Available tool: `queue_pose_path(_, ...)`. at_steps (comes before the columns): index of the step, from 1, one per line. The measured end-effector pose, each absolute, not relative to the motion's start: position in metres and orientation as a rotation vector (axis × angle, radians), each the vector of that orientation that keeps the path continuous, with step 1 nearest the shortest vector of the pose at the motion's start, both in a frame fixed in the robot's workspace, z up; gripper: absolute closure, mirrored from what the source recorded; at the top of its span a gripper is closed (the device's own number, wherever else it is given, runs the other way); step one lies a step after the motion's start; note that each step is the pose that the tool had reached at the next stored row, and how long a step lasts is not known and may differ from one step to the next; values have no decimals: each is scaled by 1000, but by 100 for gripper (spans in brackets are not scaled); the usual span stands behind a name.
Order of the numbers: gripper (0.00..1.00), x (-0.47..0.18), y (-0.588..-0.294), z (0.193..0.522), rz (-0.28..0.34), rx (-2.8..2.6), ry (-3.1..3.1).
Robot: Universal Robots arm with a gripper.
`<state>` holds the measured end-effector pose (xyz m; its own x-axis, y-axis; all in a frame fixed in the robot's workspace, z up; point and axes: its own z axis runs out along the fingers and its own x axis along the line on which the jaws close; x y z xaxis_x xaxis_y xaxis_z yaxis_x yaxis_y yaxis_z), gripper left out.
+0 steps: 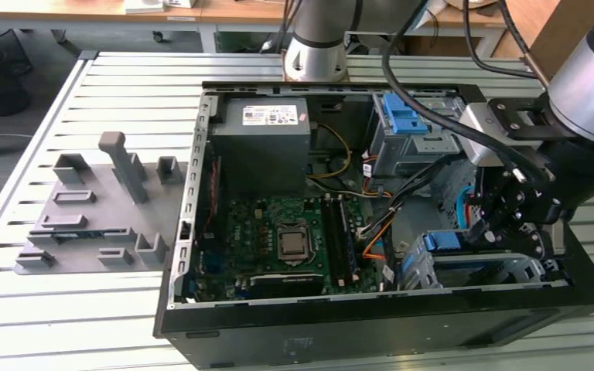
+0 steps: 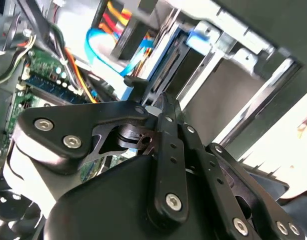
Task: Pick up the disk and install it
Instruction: 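Insert the first disk wire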
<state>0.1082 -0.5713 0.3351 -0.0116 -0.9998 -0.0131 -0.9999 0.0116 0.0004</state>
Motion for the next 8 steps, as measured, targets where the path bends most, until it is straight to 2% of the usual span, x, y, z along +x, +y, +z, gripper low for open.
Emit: queue_pose_path(8,89,112,-571,341,9,-2199,2225)
